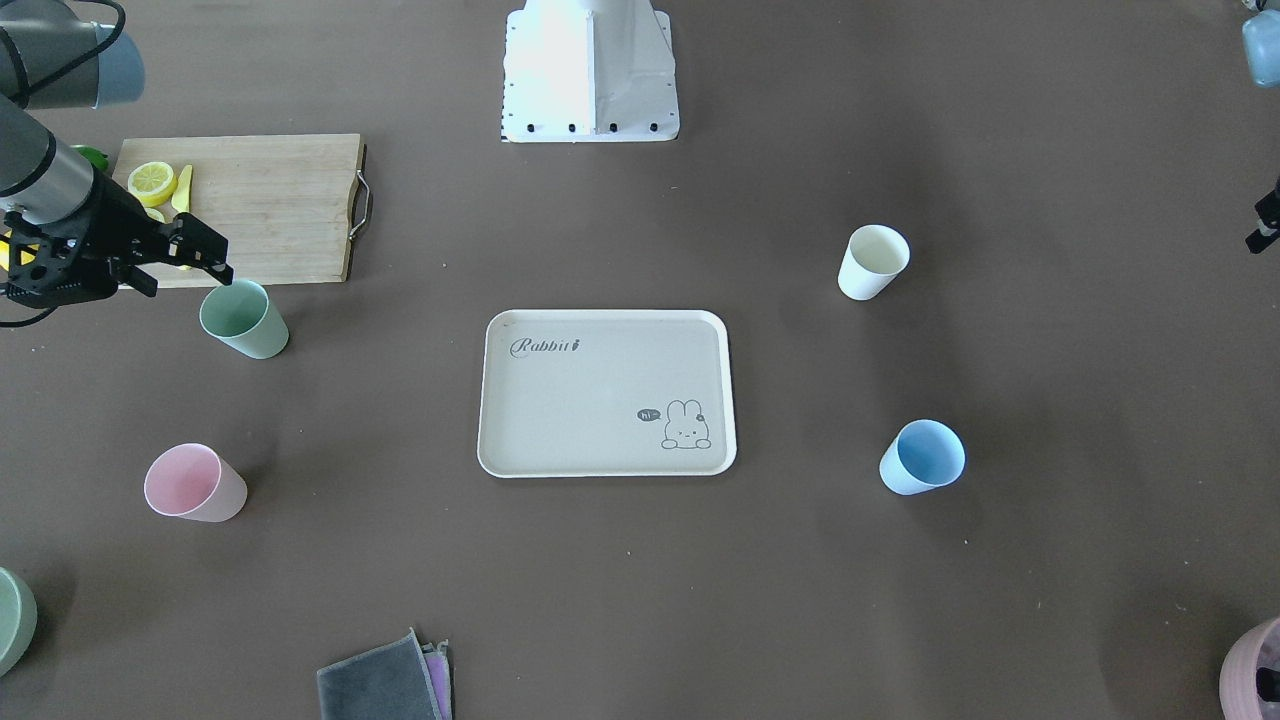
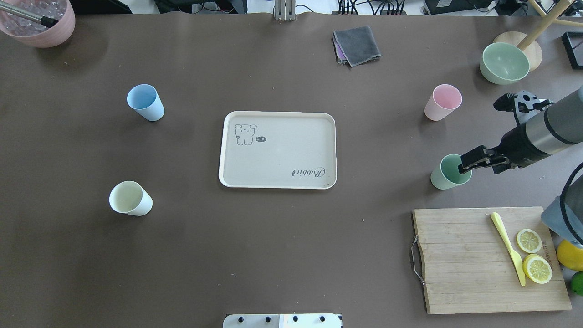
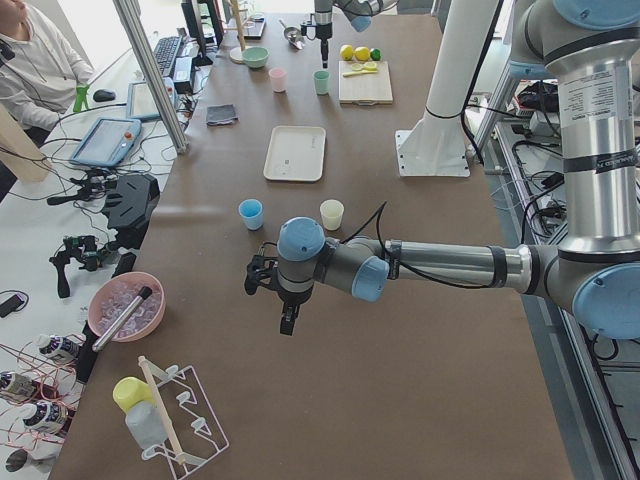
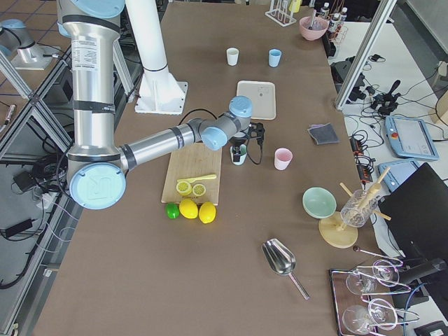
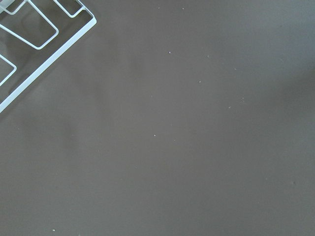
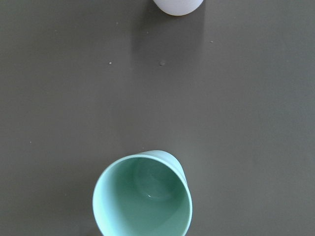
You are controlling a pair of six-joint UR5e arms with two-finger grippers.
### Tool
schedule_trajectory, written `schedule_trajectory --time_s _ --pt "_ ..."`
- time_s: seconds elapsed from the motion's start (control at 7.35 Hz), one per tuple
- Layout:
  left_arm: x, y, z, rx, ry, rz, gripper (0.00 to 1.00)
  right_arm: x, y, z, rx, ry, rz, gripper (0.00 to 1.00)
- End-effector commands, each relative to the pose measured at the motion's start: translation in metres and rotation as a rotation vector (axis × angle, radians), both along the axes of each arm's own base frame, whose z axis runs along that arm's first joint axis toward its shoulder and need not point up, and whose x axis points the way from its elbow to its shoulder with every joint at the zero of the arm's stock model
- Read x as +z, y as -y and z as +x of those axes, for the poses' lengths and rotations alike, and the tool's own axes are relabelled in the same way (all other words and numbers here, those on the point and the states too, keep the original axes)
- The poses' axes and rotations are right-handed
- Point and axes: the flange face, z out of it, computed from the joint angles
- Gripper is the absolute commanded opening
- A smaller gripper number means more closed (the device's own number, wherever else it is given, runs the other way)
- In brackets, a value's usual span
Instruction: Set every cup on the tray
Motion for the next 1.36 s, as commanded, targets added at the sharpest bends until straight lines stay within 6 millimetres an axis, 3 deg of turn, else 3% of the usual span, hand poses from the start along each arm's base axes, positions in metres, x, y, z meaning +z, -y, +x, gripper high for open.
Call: schedule_trajectory --time_s 0.0,0.27,0.54,0.68,0.82,0.95,1.22 --pt "0.000 0.000 0.001 -0.002 -0.002 -0.003 0.98 0.008 0.008 -0.017 -0.004 -0.013 -0.020 0.89" --pt "-0.001 0.000 0.001 -0.001 -0.002 0.001 0.98 0.019 0.011 -0.020 -0.005 -0.029 -0.036 0.78" --pt "-0.009 0.006 0.012 -0.026 -0.016 -0.031 0.98 0.027 0.012 -0.021 0.001 -0.040 -0.053 0.55" --pt "-0.025 0.016 0.043 -0.031 -0.040 -0.049 0.98 0.029 0.012 -0.021 0.001 -0.042 -0.059 0.41" --pt "-0.037 0.014 0.072 -0.051 -0.085 -0.040 0.98 0.028 0.012 -0.021 0.001 -0.039 -0.059 0.14" --pt "-0.052 0.008 0.117 -0.071 -0.137 -0.074 0.98 0.022 0.013 -0.022 -0.002 -0.029 -0.053 0.00" --pt "-0.115 -0.005 0.206 -0.084 -0.201 -0.130 0.97 -0.028 0.028 -0.039 0.024 0.032 -0.060 0.00"
